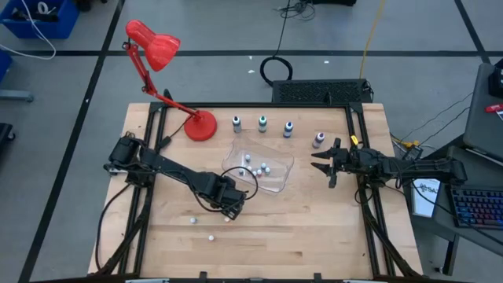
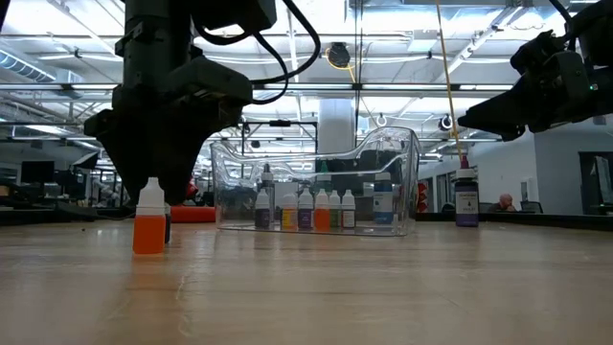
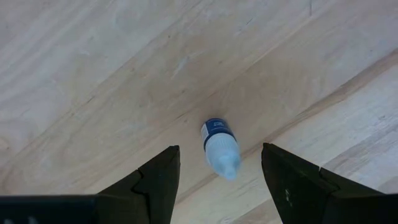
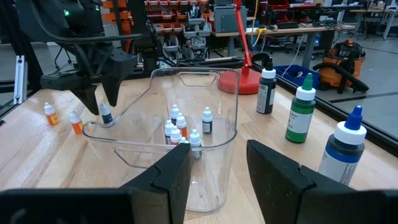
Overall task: Pick & Place food coloring
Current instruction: Put the small blue food coloring bottle in the transparent bin
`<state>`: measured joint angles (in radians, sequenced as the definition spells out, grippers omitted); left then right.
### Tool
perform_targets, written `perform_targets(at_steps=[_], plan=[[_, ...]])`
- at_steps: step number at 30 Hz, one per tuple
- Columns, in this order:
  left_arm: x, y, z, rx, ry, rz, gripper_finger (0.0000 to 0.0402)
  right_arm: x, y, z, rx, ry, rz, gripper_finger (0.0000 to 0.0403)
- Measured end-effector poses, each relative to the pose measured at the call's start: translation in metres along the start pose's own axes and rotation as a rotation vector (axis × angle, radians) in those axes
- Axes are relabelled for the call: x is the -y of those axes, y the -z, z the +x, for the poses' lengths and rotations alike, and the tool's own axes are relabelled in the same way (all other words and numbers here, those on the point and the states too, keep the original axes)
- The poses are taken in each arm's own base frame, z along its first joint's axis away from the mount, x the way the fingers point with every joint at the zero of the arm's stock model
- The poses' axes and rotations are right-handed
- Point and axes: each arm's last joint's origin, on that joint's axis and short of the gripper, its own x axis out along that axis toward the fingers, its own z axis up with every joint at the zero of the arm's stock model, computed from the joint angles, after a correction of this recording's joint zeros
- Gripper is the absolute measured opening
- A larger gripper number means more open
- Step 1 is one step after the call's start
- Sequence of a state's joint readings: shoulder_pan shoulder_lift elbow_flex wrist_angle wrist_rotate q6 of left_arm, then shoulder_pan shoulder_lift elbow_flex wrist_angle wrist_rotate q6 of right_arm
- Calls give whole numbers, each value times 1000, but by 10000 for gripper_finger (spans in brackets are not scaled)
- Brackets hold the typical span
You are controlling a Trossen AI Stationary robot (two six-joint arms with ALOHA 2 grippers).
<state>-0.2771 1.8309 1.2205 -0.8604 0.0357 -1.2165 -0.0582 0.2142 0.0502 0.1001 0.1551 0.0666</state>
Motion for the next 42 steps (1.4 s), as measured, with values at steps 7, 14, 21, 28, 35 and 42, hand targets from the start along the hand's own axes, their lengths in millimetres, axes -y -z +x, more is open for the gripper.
perform_targets(at_steps=[7,14,21,28,35,42], plan=[[0,0,0,0,0,-4,208,0,0,0,0,0,0,144],[0,0,0,0,0,-4,117,0,0,0,0,0,0,144],[0,-1,-1,5,1,54,50,0,0,0,0,0,0,144],[12,-15,-43,91,96,240,50,0,0,0,0,0,0,144],[12,-38,-145,353,75,362,50,0,0,0,0,0,0,144],[-2,-92,-200,468,141,460,50,0,0,0,0,0,0,144]])
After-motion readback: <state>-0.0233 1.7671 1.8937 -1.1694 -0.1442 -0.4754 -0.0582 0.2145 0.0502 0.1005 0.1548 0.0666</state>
